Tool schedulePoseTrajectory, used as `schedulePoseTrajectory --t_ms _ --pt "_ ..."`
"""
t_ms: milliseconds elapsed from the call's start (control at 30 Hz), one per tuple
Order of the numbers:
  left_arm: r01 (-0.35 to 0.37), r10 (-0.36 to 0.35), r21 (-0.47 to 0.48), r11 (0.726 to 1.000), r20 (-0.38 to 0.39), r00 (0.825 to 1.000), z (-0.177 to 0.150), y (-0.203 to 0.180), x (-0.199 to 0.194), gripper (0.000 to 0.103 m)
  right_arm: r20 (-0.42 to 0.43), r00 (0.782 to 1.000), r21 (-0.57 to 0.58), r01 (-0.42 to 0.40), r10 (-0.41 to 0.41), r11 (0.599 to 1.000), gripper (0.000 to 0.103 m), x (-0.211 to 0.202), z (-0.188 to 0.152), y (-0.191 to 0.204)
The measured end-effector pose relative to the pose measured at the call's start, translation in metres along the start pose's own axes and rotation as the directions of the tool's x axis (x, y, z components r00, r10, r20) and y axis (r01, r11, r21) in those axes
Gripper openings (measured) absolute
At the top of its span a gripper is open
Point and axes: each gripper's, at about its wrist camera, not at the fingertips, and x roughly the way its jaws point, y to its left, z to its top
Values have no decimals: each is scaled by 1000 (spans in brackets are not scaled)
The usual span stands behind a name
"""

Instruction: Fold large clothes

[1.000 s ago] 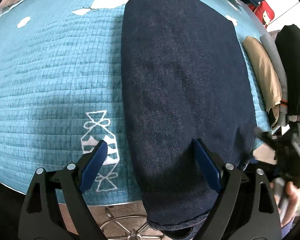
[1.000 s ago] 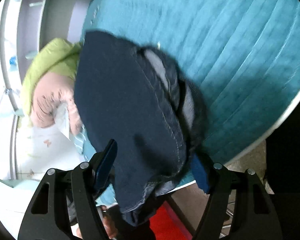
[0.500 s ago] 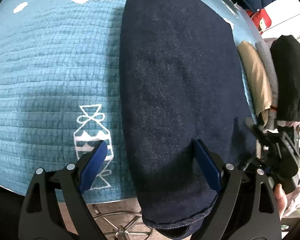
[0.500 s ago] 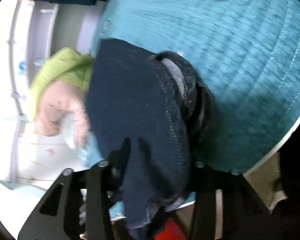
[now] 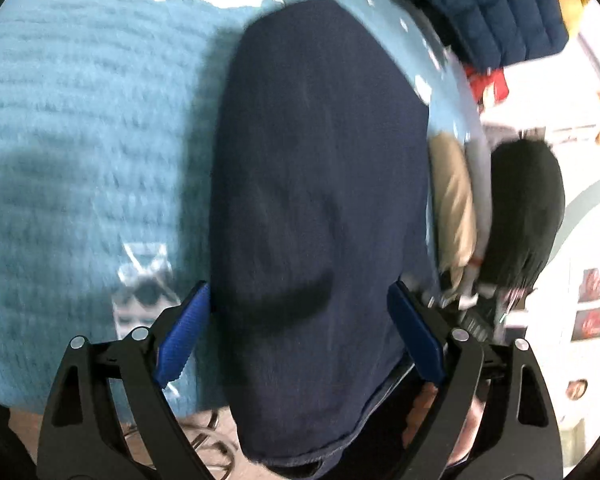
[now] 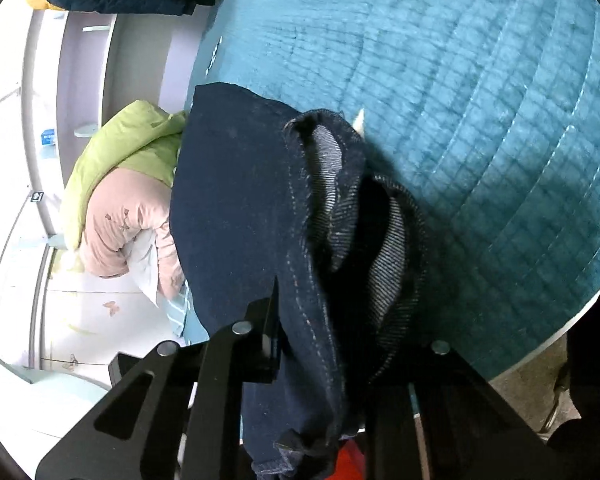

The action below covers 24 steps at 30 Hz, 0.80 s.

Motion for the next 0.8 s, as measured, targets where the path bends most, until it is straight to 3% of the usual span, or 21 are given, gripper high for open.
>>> schedulePoseTrajectory --t_ms 67,200,300,400,467,567,667,733,800 --pt "-36 36 -27 999 13 999 15 3 1 89 -2 1000 6 0 0 1000 16 -2 0 -10" --pt "-42 42 -69 997 -9 999 45 -1 15 90 3 1000 -28 26 -26 999 16 -4 -3 -7" --pt "-134 135 -31 991 33 990 61 -12 21 91 1 1000 -25 25 -25 999 18 2 -3 -4" --pt "-120 123 -104 987 28 992 72 -6 35 93 2 999 -55 46 -46 997 19 3 -4 -2" --pt "-139 143 -103 985 29 989 74 -3 43 95 4 998 -70 60 -60 996 19 3 -5 -3" --pt "-182 183 -28 983 80 980 69 -13 37 82 8 996 -105 92 -92 990 19 5 -7 5" --pt "-150 157 -65 986 117 981 61 -7 26 71 -13 994 -94 109 -111 990 15 5 -7 18" --pt "-144 149 -49 988 130 980 57 -6 17 65 -4 989 -177 147 -151 973 14 3 -7 37" --pt "-114 119 -45 992 141 983 52 -13 7 62 31 977 -317 210 -211 925 13 -2 -11 67"
